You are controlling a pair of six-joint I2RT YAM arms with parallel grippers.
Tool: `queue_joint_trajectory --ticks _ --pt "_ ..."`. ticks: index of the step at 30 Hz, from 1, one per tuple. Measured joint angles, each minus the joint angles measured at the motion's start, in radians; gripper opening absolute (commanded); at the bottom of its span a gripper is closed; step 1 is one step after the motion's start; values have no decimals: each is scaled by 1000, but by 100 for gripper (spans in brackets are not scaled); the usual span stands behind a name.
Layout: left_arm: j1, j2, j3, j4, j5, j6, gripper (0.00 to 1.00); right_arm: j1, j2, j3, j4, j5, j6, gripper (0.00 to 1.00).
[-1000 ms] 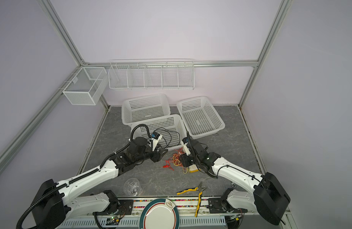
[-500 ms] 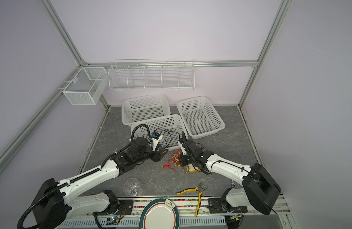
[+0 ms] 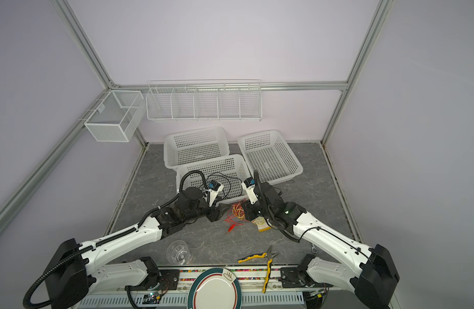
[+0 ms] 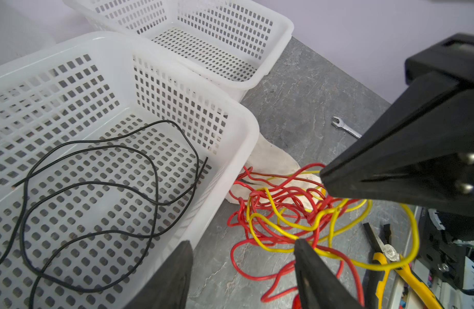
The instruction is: Untangle the cables
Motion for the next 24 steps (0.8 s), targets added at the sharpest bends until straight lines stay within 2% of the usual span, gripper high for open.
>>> queue_joint_trajectory --ticks 8,17,20,22,23,24 --pt "-58 63 22 24 26 16 56 0 -13 0 -20 -23 -8 7" --pt "-102 102 47 64 53 26 43 0 -13 0 -22 -31 -11 7" --pt "-106 122 55 75 63 31 28 0 -13 0 -21 -35 -11 6" --pt "-109 138 60 80 69 33 6 0 -13 0 -21 -33 -11 6" --pt "-112 146 64 81 74 30 0 0 -13 0 -20 -27 -10 7" --pt "-115 154 66 83 79 34 0 0 -13 0 -18 -16 -9 6"
